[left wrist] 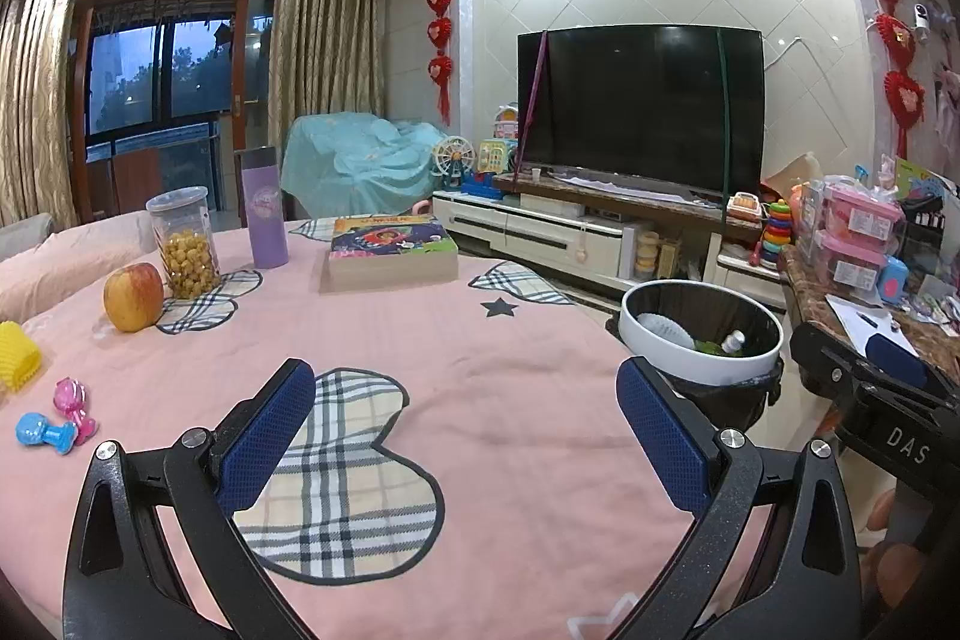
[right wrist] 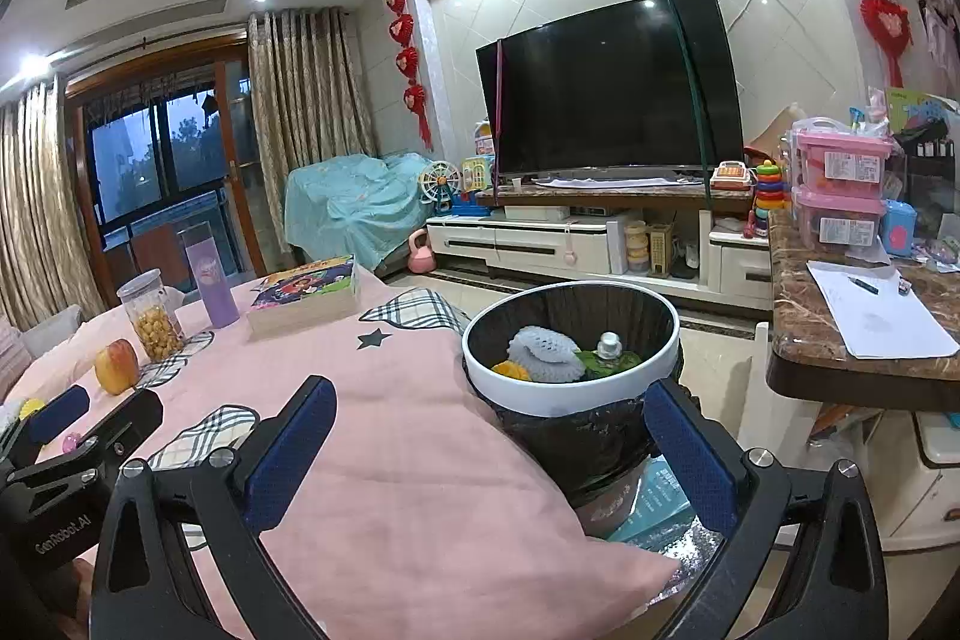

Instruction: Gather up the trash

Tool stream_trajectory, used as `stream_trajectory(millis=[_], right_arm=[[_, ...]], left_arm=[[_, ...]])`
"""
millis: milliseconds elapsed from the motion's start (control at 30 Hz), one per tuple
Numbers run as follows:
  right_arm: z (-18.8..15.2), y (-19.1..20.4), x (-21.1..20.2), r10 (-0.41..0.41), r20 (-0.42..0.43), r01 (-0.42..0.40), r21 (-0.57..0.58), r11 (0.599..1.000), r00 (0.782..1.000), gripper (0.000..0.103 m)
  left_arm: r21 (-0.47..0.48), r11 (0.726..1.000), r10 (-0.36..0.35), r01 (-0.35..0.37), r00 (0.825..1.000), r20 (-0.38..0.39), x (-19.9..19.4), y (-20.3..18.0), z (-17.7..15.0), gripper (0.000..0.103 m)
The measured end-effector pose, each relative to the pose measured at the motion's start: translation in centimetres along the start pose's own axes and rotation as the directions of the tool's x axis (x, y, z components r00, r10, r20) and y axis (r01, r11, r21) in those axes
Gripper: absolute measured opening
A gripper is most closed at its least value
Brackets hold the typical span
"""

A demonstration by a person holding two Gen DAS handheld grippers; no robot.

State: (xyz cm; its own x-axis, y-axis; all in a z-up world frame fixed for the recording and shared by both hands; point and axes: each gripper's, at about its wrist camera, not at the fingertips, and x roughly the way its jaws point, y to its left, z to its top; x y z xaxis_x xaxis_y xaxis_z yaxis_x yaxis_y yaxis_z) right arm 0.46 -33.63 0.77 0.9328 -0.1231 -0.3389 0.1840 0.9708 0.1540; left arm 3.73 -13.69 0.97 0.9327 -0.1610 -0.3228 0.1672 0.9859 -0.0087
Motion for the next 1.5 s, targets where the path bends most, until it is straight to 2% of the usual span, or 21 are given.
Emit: stream_trajectory(millis=[1500], right_arm=[[0.08,0.72,-0.06,0.013,-0.016,-0.013,0.021,1.0,1.0,0.103]], left_arm=[[0.011,1.0,-0.006,0.006,1.0,-0.015,0.37,-0.55,-0.61,0.103]])
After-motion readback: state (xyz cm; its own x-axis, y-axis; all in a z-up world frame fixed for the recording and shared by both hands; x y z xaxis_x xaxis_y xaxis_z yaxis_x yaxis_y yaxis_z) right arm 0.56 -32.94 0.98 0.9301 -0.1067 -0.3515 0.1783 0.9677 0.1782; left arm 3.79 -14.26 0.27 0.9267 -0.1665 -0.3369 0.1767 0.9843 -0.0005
